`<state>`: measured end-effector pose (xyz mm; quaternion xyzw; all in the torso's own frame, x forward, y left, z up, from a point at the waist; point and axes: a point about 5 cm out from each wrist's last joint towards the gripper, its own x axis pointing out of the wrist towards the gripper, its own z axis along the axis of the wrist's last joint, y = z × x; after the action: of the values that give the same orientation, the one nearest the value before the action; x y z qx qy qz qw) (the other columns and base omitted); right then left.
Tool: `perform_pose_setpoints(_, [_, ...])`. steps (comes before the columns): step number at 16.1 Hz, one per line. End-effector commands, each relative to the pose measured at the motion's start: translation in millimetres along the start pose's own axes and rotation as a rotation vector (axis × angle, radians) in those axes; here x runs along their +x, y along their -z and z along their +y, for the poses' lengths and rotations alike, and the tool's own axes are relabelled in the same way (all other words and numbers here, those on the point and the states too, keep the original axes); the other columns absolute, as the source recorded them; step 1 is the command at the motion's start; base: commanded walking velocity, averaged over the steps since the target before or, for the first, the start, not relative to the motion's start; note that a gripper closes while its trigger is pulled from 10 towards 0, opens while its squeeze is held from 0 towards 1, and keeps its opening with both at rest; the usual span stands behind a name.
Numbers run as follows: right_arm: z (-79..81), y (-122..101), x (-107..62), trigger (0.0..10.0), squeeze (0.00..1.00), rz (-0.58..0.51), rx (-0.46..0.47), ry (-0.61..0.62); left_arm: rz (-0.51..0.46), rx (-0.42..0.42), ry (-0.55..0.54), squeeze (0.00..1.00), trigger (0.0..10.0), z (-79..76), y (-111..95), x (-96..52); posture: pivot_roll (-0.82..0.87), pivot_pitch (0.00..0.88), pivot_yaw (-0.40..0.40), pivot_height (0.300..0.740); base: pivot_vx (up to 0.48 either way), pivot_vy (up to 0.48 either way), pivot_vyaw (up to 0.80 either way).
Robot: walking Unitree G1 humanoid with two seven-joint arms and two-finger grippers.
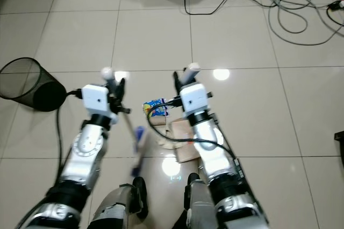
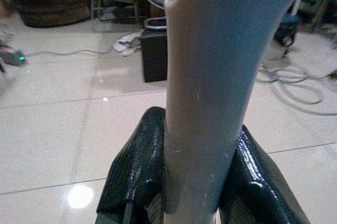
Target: Sweep floor
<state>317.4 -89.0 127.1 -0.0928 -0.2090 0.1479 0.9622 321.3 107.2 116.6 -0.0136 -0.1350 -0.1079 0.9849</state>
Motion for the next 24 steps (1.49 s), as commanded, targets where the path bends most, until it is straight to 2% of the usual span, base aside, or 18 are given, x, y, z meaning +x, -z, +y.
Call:
perform_pose_setpoints(1, [10.1,7.2,-8.2,10.0,0.00,0.032,0.034,-0.009,0.047,-0.077,0.002,0.00,10.0,-5.0,11.3,-6.4,0.02,0.386,0.098,0.740,0.000,0.000,0.00])
perform_pose_setpoints(3, [6.8,9.5,-10.5,10.0,0.00,0.040,0.038,0.017,0.013,-0.230,0.037,0.00,10.0,-7.7,0.4,3.8,0.02,0.359,0.096,0.740,0.000,0.000,0.00])
perform_pose_setpoints(5, [-0.1,9.8,-12.4,10.0,0.00,0.038,0.045,0.048,-0.030,-0.288,0.070,0.00,10.0,-0.1,-12.7,10.7,0.02,0.344,0.097,0.740,0.000,0.000,0.00])
perform_pose_setpoints(8, [-13.2,9.0,-17.9,10.0,0.00,0.028,0.047,0.093,-0.070,-0.265,0.149,0.00,10.0,18.2,-31.1,16.5,0.02,0.287,0.096,0.740,0.000,0.000,0.00])
perform_pose_setpoints(10, [-23.5,9.9,-23.5,10.0,0.00,0.036,0.061,0.133,-0.073,-0.178,0.235,0.00,10.0,28.5,-42.3,18.2,0.02,0.251,0.091,0.740,0.000,0.000,0.00])
perform_pose_setpoints(11, [-25.5,9.5,-25.7,10.0,0.00,0.037,0.067,0.140,-0.073,-0.160,0.255,0.00,10.0,31.0,-45.6,18.2,0.02,0.251,0.091,0.740,0.000,0.000,0.00])
perform_pose_setpoints(13, [-35.7,9.7,-37.0,10.0,0.00,0.048,0.098,0.170,-0.083,-0.108,0.369,0.00,10.0,45.6,-66.1,23.4,0.02,0.203,0.091,0.740,0.000,0.000,0.00])
perform_pose_setpoints(15, [-42.4,9.4,-39.7,10.0,0.00,0.054,0.140,0.172,-0.111,-0.118,0.368,0.00,10.0,58.8,-82.0,34.4,0.02,0.169,0.089,0.740,0.000,0.000,0.00])
perform_pose_setpoints(18, [-52.5,-1.5,-38.9,10.0,0.00,0.039,0.209,0.153,-0.174,-0.090,0.288,0.00,10.0,84.5,-106.9,50.7,0.01,0.129,0.089,0.740,0.000,0.000,0.00])
perform_pose_setpoints(20, [-60.7,-17.2,-31.9,10.0,0.00,0.017,0.277,0.121,-0.199,-0.040,0.167,0.00,10.0,110.0,-120.4,57.8,0.01,0.102,0.082,0.740,0.000,0.000,0.00])
perform_pose_setpoints(21, [-65.4,-24.3,-28.9,10.0,0.00,0.011,0.294,0.125,-0.200,-0.005,0.104,0.00,10.0,120.7,-123.8,58.0,0.00,0.098,0.078,0.740,0.000,0.000,0.00])
perform_pose_setpoints(23, [-83.0,-53.9,-15.4,10.0,0.00,-0.018,0.309,0.162,-0.155,0.149,-0.121,0.00,10.0,160.3,-129.5,48.9,0.00,0.080,0.067,0.740,0.000,0.000,0.00])
perform_pose_setpoints(24, [-85.5,-60.7,-11.9,10.0,0.00,-0.027,0.309,0.168,-0.129,0.170,-0.157,0.00,10.0,166.9,-128.7,46.2,0.00,0.079,0.066,0.740,0.000,0.000,0.00])
